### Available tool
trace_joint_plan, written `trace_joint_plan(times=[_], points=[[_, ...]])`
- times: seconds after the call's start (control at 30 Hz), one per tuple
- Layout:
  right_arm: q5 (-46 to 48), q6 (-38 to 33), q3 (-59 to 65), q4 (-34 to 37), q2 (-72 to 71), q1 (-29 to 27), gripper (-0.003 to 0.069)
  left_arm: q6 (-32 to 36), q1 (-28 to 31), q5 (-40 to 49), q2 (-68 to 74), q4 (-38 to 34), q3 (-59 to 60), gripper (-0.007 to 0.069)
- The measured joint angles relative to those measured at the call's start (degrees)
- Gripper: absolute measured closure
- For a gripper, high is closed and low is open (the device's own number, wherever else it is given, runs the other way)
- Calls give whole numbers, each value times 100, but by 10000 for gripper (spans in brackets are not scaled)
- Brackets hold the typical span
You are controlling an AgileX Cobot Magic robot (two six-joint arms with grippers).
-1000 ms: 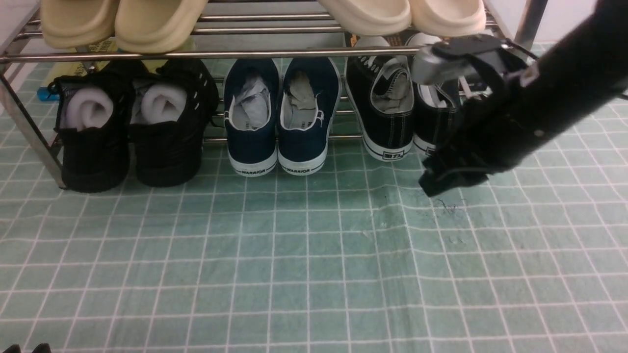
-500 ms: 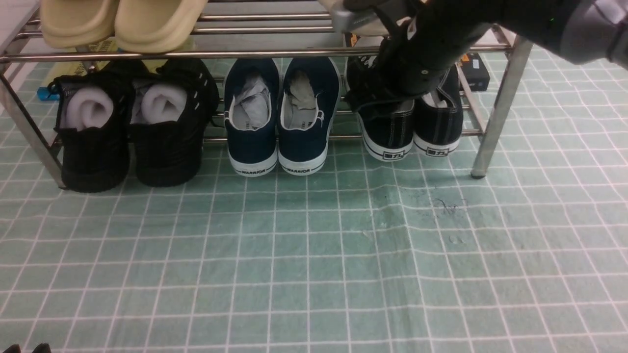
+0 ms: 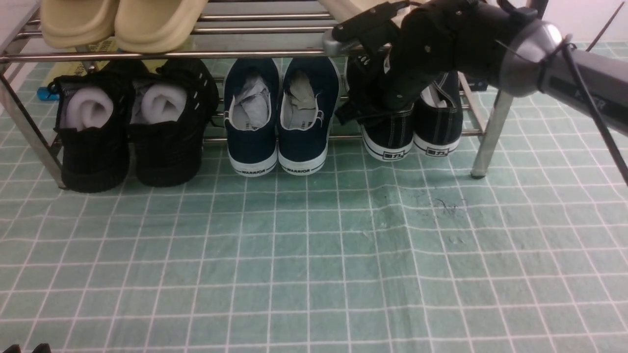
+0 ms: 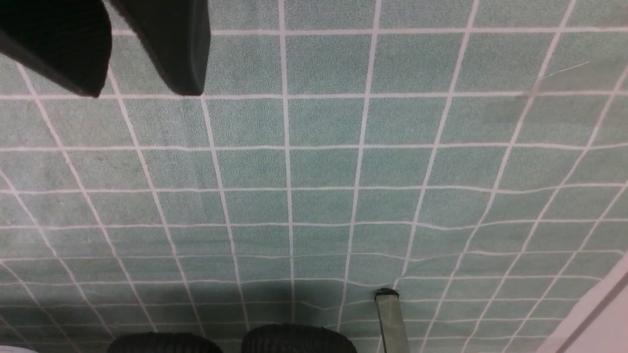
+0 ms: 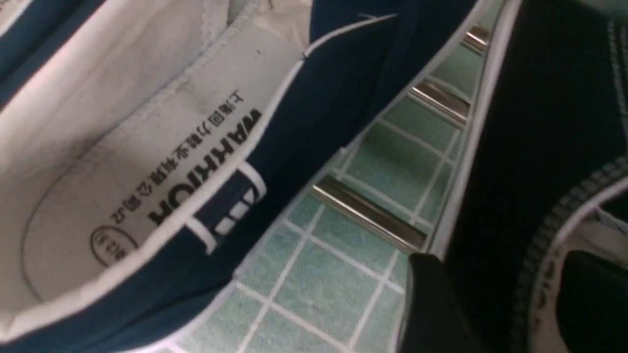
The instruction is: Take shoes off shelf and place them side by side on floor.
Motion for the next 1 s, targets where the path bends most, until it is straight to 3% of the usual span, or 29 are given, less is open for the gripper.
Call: trace_joint_plan(times=[0.17, 0.27, 0.3, 0.7, 1.0], points=[[-59, 0, -9, -14, 93, 0, 483, 0, 0, 0, 0, 0, 0, 383], [-12, 29, -18, 128, 22, 0, 639, 0, 0, 0, 0, 0, 0, 383], [22, 38, -18, 180, -5, 0, 651, 0, 0, 0, 0, 0, 0, 383], [801, 69, 16, 887, -854, 257, 658, 0, 0, 0, 0, 7, 0, 383], [2564, 69, 16, 910, -1659, 895, 652, 0, 0, 0, 0, 7, 0, 383]])
